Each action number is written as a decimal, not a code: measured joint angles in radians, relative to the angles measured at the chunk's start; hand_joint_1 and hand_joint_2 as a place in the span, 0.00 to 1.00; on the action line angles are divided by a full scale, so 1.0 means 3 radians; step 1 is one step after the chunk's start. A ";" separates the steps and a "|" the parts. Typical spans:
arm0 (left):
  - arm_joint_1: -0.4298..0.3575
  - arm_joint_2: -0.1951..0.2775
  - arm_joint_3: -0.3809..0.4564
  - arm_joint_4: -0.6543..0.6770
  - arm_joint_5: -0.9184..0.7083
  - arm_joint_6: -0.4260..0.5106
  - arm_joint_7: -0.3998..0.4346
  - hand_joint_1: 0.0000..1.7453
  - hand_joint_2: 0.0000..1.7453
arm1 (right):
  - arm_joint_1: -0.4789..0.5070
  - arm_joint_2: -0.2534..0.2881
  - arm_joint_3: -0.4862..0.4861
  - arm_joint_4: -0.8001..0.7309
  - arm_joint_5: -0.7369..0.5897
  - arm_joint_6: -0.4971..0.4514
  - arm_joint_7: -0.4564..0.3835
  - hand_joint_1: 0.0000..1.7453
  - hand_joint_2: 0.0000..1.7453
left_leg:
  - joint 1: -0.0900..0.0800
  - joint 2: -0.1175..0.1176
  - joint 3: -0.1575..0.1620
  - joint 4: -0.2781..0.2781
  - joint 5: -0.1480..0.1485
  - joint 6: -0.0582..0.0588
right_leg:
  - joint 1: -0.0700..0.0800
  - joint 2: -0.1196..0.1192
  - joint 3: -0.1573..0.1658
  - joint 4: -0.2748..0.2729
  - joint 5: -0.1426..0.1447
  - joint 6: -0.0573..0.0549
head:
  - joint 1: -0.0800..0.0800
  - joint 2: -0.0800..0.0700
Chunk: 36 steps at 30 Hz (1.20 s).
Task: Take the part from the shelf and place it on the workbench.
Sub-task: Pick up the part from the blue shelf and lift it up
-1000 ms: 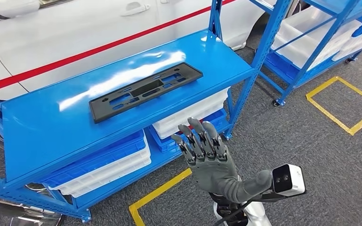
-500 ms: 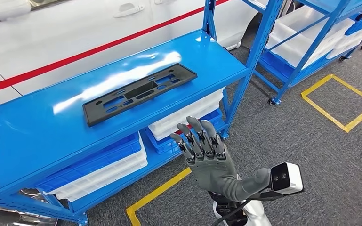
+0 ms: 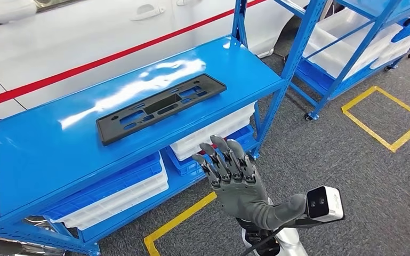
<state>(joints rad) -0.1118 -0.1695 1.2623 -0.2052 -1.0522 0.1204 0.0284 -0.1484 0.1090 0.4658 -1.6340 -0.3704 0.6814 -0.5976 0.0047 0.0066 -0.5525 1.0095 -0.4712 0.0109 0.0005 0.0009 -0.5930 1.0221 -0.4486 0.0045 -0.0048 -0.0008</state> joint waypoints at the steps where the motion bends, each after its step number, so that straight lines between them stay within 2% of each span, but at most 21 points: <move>1: -0.0001 -0.0003 0.0000 0.0000 -0.0004 -0.0001 0.0000 0.00 0.00 | -0.0002 -0.0002 0.0001 0.0009 0.0000 -0.0004 0.0004 0.00 0.00 | 0.0000 0.0003 0.0001 -0.0003 -0.0003 -0.0018 | 0.0005 0.0005 -0.0002 -0.0010 -0.0001 -0.0012 | 0.0000 0.0000; 4: -0.0007 -0.0006 0.0000 0.0000 -0.0015 -0.0002 -0.0003 0.00 0.00 | -0.0002 -0.0004 0.0006 0.0020 0.0001 -0.0035 0.0028 0.00 0.00 | 0.0004 0.0004 -0.0033 0.0098 -0.0088 -0.0065 | -0.0019 0.0010 0.0029 -0.0051 0.0010 -0.0063 | -0.0004 0.0000; 7: -0.0001 -0.0006 0.0000 0.0000 -0.0017 -0.0002 0.0002 0.00 0.00 | 0.0009 -0.0004 0.0012 0.0027 0.0003 -0.0051 0.0060 0.00 0.00 | 0.0015 -0.0001 -0.0315 0.0690 -0.0371 -0.0092 | -0.0016 0.0007 0.0052 -0.0061 -0.0004 -0.0104 | -0.0009 0.0000; 8: 0.0003 -0.0006 0.0000 0.0000 -0.0017 -0.0002 0.0006 0.00 0.00 | 0.0015 -0.0004 0.0013 0.0031 0.0004 -0.0051 0.0064 0.00 0.00 | 0.0018 -0.0001 -0.0414 0.0869 -0.0420 -0.0100 | -0.0013 0.0010 0.0056 -0.0059 -0.0011 -0.0109 | -0.0009 0.0000; 9: 0.0006 -0.0006 0.0000 0.0000 -0.0017 -0.0002 0.0010 0.00 0.00 | 0.0020 -0.0005 0.0014 0.0035 0.0005 -0.0051 0.0064 0.00 0.00 | 0.0020 -0.0001 -0.0464 0.0938 -0.0403 -0.0105 | -0.0011 0.0014 0.0061 -0.0057 -0.0019 -0.0110 | -0.0009 0.0000; 10: 0.0008 -0.0006 0.0000 0.0000 -0.0017 -0.0001 0.0015 0.00 0.00 | 0.0023 -0.0005 0.0014 0.0038 0.0005 -0.0050 0.0063 0.00 0.00 | 0.0021 -0.0001 -0.0451 0.0879 -0.0322 -0.0107 | -0.0012 0.0019 0.0070 -0.0053 -0.0029 -0.0108 | -0.0009 0.0000; 12: 0.0009 -0.0006 0.0000 0.0000 -0.0017 0.0005 0.0028 0.00 0.00 | 0.0024 -0.0005 0.0015 0.0040 0.0004 -0.0048 0.0063 0.00 0.00 | 0.0026 -0.0001 -0.0278 0.0471 -0.0073 -0.0101 | -0.0014 0.0029 0.0095 -0.0037 -0.0060 -0.0091 | -0.0009 0.0000; 14: 0.0004 -0.0006 0.0000 0.0000 -0.0015 0.0013 0.0043 0.00 0.00 | 0.0018 -0.0004 0.0015 0.0048 0.0000 -0.0045 0.0063 0.00 0.00 | 0.0022 -0.0005 -0.0123 0.0127 0.0044 -0.0076 | -0.0005 0.0033 0.0100 -0.0010 -0.0091 -0.0059 | -0.0007 0.0000; 19: 0.0008 -0.0005 0.0002 0.0000 0.0004 0.0038 0.0040 0.00 0.00 | 0.0011 -0.0003 0.0014 0.0080 -0.0012 -0.0022 0.0053 0.00 0.00 | 0.0017 -0.0011 -0.0061 0.0024 0.0030 0.0014 | -0.0011 0.0030 0.0077 0.0070 -0.0157 0.0024 | 0.0000 0.0000; 20: 0.0006 -0.0004 0.0002 0.0000 0.0010 0.0043 0.0030 0.00 0.00 | 0.0009 -0.0003 0.0012 0.0087 -0.0013 -0.0007 0.0045 0.00 0.00 | 0.0023 -0.0010 -0.0040 0.0010 0.0027 0.0032 | -0.0014 0.0026 0.0017 0.0201 -0.0221 0.0041 | 0.0003 0.0000; 22: 0.0003 0.0000 0.0003 0.0000 0.0026 0.0053 0.0005 0.00 0.00 | 0.0013 -0.0003 0.0004 0.0113 -0.0009 0.0027 0.0018 0.00 0.00 | 0.0024 -0.0008 -0.0012 0.0000 0.0010 0.0058 | -0.0026 0.0017 -0.0219 0.0625 -0.0381 0.0061 | 0.0009 0.0000; 23: 0.0004 0.0004 0.0003 0.0000 0.0033 0.0058 -0.0007 0.00 0.00 | 0.0017 -0.0003 -0.0002 0.0128 -0.0004 0.0043 0.0003 0.00 0.00 | 0.0023 -0.0008 -0.0002 0.0000 -0.0002 0.0063 | -0.0029 0.0016 -0.0347 0.0822 -0.0427 0.0066 | 0.0009 0.0000; 24: 0.0005 0.0007 0.0003 0.0000 0.0039 0.0062 -0.0018 0.00 0.00 | 0.0020 -0.0003 -0.0008 0.0143 0.0001 0.0057 -0.0009 0.00 0.00 | 0.0021 -0.0009 0.0013 0.0001 -0.0017 0.0066 | -0.0032 0.0016 -0.0434 0.0926 -0.0415 0.0067 | 0.0009 0.0000; 25: 0.0007 0.0011 0.0004 0.0000 0.0043 0.0064 -0.0029 0.00 0.00 | 0.0022 -0.0003 -0.0012 0.0156 0.0004 0.0066 -0.0015 0.00 0.00 | 0.0021 -0.0010 0.0034 0.0001 -0.0034 0.0063 | -0.0034 0.0016 -0.0459 0.0906 -0.0338 0.0063 | 0.0009 0.0000; 26: 0.0008 0.0013 0.0005 0.0000 0.0044 0.0066 -0.0041 0.00 0.00 | 0.0022 -0.0003 -0.0015 0.0165 0.0006 0.0074 -0.0016 0.00 0.00 | 0.0021 -0.0013 0.0063 0.0001 -0.0055 0.0057 | -0.0035 0.0015 -0.0419 0.0761 -0.0205 0.0054 | 0.0009 0.0000; 28: 0.0006 0.0016 0.0006 0.0000 0.0043 0.0067 -0.0060 0.00 0.00 | 0.0017 -0.0003 -0.0020 0.0175 0.0006 0.0077 -0.0016 0.00 0.00 | 0.0015 -0.0018 0.0114 -0.0002 -0.0101 0.0032 | -0.0025 0.0007 -0.0242 0.0325 0.0047 0.0024 | 0.0008 0.0000; 29: 0.0004 0.0017 0.0006 0.0000 0.0043 0.0067 -0.0066 0.00 0.00 | 0.0014 -0.0003 -0.0023 0.0178 0.0006 0.0077 -0.0016 0.00 0.00 | 0.0009 -0.0020 0.0130 -0.0003 -0.0122 0.0015 | -0.0016 0.0002 -0.0167 0.0161 0.0097 0.0008 | 0.0008 0.0000; 31: 0.0001 0.0022 0.0006 0.0000 0.0043 0.0066 -0.0072 0.00 0.00 | 0.0010 -0.0003 -0.0031 0.0185 0.0006 0.0078 -0.0016 0.00 0.00 | 0.0002 -0.0016 0.0148 -0.0016 -0.0153 -0.0023 | 0.0006 0.0003 -0.0110 0.0047 0.0064 -0.0023 | 0.0005 0.0000; 34: -0.0009 0.0029 0.0007 0.0000 0.0042 0.0055 -0.0098 0.00 0.00 | 0.0008 -0.0002 -0.0045 0.0183 0.0016 0.0088 -0.0041 0.00 0.00 | 0.0006 -0.0003 0.0181 0.0012 -0.0208 -0.0071 | -0.0011 0.0017 -0.0047 -0.0013 0.0028 -0.0073 | 0.0002 0.0000; 35: -0.0012 0.0031 0.0007 0.0000 0.0037 0.0049 -0.0106 0.00 0.00 | 0.0004 -0.0001 -0.0049 0.0182 0.0021 0.0093 -0.0055 0.00 0.00 | 0.0006 -0.0004 0.0139 0.0125 -0.0259 -0.0081 | -0.0018 0.0016 -0.0010 -0.0034 0.0016 -0.0092 | 0.0000 0.0000; 36: -0.0012 0.0032 0.0007 0.0000 0.0029 0.0044 -0.0107 0.00 0.00 | 0.0001 -0.0001 -0.0053 0.0181 0.0027 0.0097 -0.0066 0.00 0.00 | 0.0011 -0.0007 0.0039 0.0314 -0.0331 -0.0086 | -0.0016 0.0013 0.0025 -0.0046 -0.0003 -0.0108 | -0.0002 0.0000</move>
<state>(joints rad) -0.1153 -0.1597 1.2644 -0.2052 -1.0435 0.1337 -0.0035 -0.1480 0.1087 0.4499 -1.5796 -0.3622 0.7104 -0.6172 0.0080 0.0045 -0.5407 1.1037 -0.5704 -0.0149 -0.0044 0.0050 -0.5855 1.0084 -0.4493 -0.0280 -0.0054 -0.0008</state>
